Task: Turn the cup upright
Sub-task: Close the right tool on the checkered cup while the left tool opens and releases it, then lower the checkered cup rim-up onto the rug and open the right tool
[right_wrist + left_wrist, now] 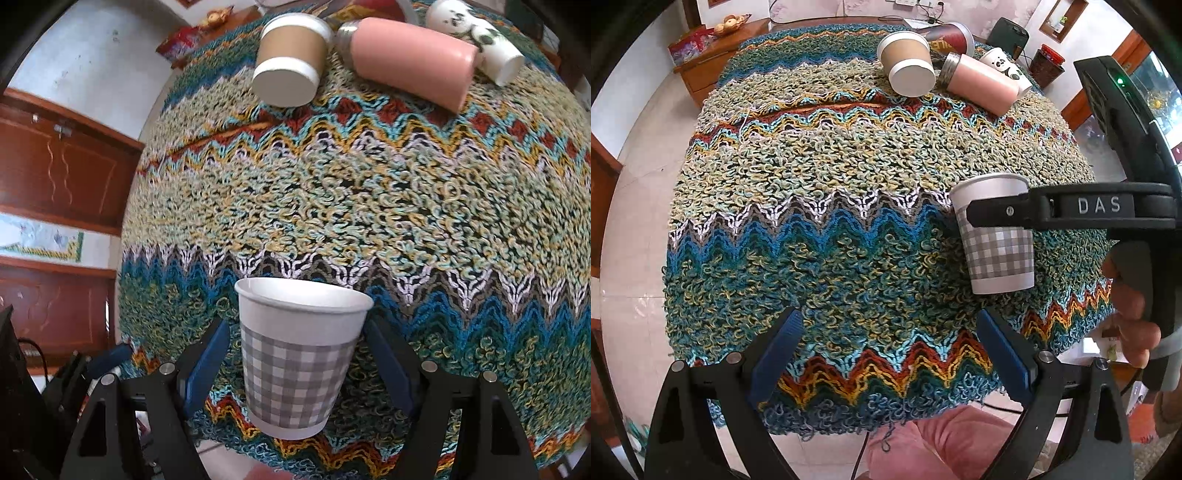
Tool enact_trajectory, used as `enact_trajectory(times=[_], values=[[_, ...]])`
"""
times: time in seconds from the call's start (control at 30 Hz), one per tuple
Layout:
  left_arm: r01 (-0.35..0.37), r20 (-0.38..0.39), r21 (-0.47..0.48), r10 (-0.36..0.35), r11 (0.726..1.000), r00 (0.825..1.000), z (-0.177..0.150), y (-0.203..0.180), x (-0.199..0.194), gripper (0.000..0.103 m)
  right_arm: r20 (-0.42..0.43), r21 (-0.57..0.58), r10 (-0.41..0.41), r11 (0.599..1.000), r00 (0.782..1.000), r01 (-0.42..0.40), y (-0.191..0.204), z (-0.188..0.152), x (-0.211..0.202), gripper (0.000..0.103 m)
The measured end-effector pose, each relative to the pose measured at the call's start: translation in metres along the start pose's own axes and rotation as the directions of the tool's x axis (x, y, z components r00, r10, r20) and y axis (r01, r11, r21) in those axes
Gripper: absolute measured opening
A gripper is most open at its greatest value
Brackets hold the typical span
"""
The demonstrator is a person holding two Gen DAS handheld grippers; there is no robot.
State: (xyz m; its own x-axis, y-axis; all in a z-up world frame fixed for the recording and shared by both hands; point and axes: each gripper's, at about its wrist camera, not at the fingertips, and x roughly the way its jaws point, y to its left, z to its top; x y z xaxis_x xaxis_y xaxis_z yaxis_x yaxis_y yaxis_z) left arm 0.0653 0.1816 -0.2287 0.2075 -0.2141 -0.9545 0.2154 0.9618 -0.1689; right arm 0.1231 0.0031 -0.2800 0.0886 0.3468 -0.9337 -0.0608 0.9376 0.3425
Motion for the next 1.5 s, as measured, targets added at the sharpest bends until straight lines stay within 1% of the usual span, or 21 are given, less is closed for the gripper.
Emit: enact_trajectory(times=[0.1,0.2,0.27,0.37,0.47,0.5,0.67,0.77,0.83,0.87,0.93,0.97,1.03,1.07,1.1,1.13,1.2,1.27,1.33,1.43,1.5], values=[[0.012,-0.003,0.008,-0.012,1.0,1.0,0.002,0.003,0.0,0.096,-0.027,-0.03,-0.015,0.999,1.0,0.014,0.008,0.003,0.009,0.077],[0.016,-0.004,0.027,-0.016,1.0,1.0,0.003,0.004,0.0,0.096,-0.041,-0.027,-0.024,0.999,0.999,0.023,0.011,0.003,0.016,0.067],[0.02,-0.004,0.035,-0.02,0.999,1.0,0.004,0.004,-0.001,0.096,-0.061,-0.004,-0.006,1.0,0.998,0.006,0.012,0.004,0.023,0.066],[0.03,-0.007,0.043,-0.03,0.999,1.0,0.004,0.005,-0.001,0.096,-0.061,0.006,0.002,1.0,0.998,-0.002,0.013,0.004,0.025,0.065],[0.028,-0.005,0.052,-0.028,0.998,1.0,0.005,0.005,-0.001,0.096,-0.058,0.01,0.016,1.0,0.998,-0.016,0.011,0.003,0.022,0.064],[0.027,-0.004,0.053,-0.027,0.998,1.0,0.006,0.004,-0.002,0.096,-0.052,0.009,0.019,1.0,0.998,-0.019,0.008,0.0,0.015,0.064],[0.032,0.009,0.061,-0.032,0.998,0.999,0.008,0.001,-0.004,0.096,0.014,0.012,0.018,1.0,1.0,-0.018,0.0,-0.004,-0.007,0.063],[0.036,0.014,0.057,-0.037,0.998,0.999,0.009,-0.002,-0.004,0.096,0.091,0.007,0.002,1.0,0.996,-0.003,-0.003,-0.009,-0.021,0.063],[0.042,0.014,0.05,-0.043,0.998,0.999,0.009,-0.004,-0.002,0.096,0.168,0.001,-0.028,1.0,0.985,0.028,-0.004,-0.013,-0.029,0.063],[0.049,0.011,0.046,-0.05,0.998,0.999,0.009,-0.004,-0.001,0.096,0.211,-0.003,-0.042,0.999,0.977,0.044,-0.004,-0.016,-0.032,0.063],[0.056,0.008,0.036,-0.056,0.998,0.998,0.009,-0.005,0.002,0.096,0.304,-0.012,-0.068,0.997,0.95,0.076,-0.007,-0.02,-0.036,0.063],[0.055,0.008,0.031,-0.055,0.998,0.998,0.008,-0.006,0.004,0.096,0.356,-0.021,-0.084,0.995,0.931,0.098,-0.008,-0.025,-0.039,0.063],[0.049,0.011,0.016,-0.049,0.999,0.999,0.007,-0.007,0.008,0.096,0.485,-0.028,-0.137,0.985,0.864,0.173,-0.007,-0.034,-0.044,0.063],[0.048,0.012,0.009,-0.048,0.999,0.999,0.006,-0.008,0.01,0.096,0.547,-0.036,-0.152,0.978,0.823,0.204,-0.005,-0.041,-0.046,0.063],[0.048,0.012,0.003,-0.048,0.999,0.999,0.005,-0.008,0.012,0.096,0.609,-0.037,-0.165,0.971,0.776,0.235,-0.003,-0.048,-0.045,0.064],[0.047,0.01,-0.002,-0.047,0.999,0.999,0.005,-0.007,0.014,0.096,0.655,-0.032,-0.178,0.964,0.734,0.263,-0.002,-0.055,-0.042,0.064],[0.032,0.02,-0.013,-0.031,0.999,0.999,0.004,-0.006,0.016,0.096,0.705,-0.015,-0.191,0.959,0.683,0.283,-0.001,-0.066,-0.036,0.064],[0.014,0.043,-0.02,-0.014,1.0,0.999,0.003,-0.004,0.016,0.096,0.729,0.014,-0.207,0.958,0.653,0.288,-0.004,-0.073,-0.026,0.064],[0.004,0.073,-0.032,-0.002,0.999,0.997,0.004,-0.002,0.014,0.096,0.742,0.046,-0.232,0.954,0.629,0.298,-0.006,-0.08,-0.02,0.064],[0.027,0.127,-0.059,-0.02,0.998,0.992,0.005,0.005,0.006,0.096,0.764,0.091,-0.258,0.951,0.592,0.297,-0.007,-0.086,-0.014,0.064],[0.052,0.158,-0.078,-0.039,0.996,0.987,0.007,0.008,0.003,0.096,0.776,0.104,-0.267,0.948,0.571,0.301,-0.006,-0.092,-0.013,0.064]])
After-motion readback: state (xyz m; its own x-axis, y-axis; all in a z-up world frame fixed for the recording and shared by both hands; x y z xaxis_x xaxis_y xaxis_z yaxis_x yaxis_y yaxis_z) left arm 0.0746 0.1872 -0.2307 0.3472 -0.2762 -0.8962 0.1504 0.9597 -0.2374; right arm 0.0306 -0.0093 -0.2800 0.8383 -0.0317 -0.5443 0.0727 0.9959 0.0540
